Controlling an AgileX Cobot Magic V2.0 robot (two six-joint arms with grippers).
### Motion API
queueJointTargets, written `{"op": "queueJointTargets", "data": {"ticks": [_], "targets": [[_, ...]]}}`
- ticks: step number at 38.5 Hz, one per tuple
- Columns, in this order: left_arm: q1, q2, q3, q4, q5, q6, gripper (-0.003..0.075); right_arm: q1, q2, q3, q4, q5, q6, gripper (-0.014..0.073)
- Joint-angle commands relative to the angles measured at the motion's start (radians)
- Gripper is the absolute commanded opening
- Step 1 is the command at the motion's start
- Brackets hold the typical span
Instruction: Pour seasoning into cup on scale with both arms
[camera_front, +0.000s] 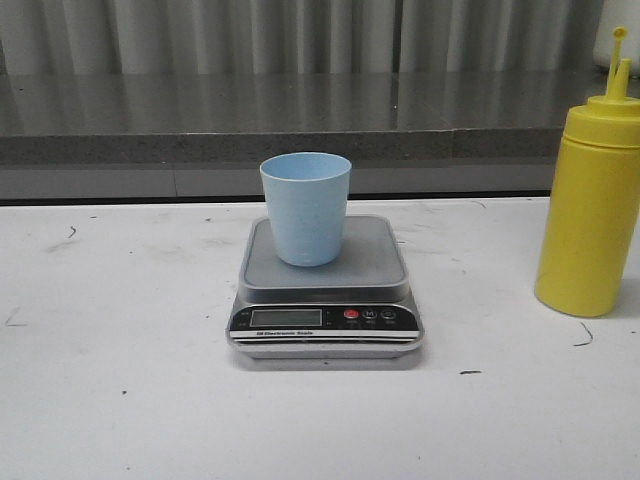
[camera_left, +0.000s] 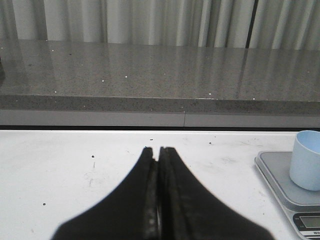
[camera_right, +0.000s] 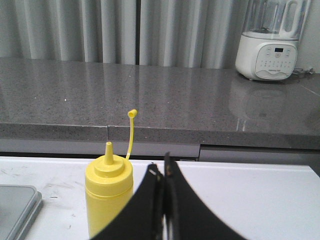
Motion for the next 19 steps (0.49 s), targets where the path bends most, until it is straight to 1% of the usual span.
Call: {"op": "queueJointTargets", "data": {"ticks": [1,14,19], "targets": [[0.005,-0.005,-0.025,0.0,-0.082,-0.007,-0.002,0.001,0.004,-0.033,-0.01,-0.071,0.003,-0.0096],[0.005,-0.005,-0.025,0.0,-0.082,-0.007,-0.002,0.001,0.004,-0.033,-0.01,-0.071,0.003,-0.0096],[0.006,-0.017,0.041,-0.015,-0.133,-0.007,-0.002,0.001,0.004,-0.033,-0.01,-0.071,0.003,-0.0096]]}}
